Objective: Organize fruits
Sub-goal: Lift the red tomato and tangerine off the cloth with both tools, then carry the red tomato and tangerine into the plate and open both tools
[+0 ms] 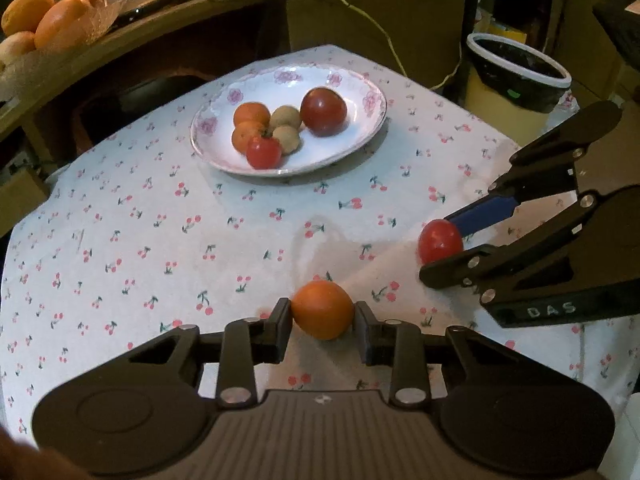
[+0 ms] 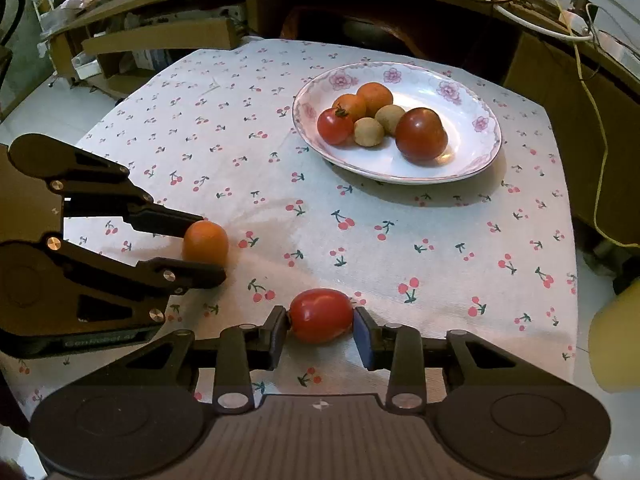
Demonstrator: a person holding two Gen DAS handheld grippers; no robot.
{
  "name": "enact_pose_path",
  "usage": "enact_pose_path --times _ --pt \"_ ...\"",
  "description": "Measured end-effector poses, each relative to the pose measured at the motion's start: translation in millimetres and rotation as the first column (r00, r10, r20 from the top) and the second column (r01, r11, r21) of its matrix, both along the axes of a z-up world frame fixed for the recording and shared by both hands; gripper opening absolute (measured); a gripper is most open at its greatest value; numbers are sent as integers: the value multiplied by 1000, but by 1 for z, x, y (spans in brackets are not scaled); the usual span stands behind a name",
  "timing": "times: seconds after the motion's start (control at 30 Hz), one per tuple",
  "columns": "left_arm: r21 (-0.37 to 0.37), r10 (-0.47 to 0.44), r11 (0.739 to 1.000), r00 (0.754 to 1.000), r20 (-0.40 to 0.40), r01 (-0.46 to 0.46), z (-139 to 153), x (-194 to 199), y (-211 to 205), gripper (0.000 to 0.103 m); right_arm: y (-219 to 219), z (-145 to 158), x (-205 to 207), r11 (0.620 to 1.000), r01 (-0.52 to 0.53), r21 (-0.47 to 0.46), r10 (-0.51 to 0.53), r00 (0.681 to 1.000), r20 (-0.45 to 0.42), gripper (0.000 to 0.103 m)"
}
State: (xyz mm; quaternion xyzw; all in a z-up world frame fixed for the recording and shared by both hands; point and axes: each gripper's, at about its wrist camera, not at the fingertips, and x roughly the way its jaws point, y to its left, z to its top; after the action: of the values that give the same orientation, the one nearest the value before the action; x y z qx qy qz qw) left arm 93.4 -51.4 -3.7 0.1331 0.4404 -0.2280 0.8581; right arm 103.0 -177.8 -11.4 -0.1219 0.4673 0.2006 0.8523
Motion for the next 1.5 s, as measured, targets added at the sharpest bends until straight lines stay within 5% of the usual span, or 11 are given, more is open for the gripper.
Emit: enact_pose_path --times 0.93,1.5 --pt "-49 46 998 997 64 -43 25 31 -11 38 -11 28 24 993 90 73 -95 994 63 37" --pt "-66 98 993 993 61 -94 23 86 -16 38 -21 34 77 981 168 93 -176 981 84 38"
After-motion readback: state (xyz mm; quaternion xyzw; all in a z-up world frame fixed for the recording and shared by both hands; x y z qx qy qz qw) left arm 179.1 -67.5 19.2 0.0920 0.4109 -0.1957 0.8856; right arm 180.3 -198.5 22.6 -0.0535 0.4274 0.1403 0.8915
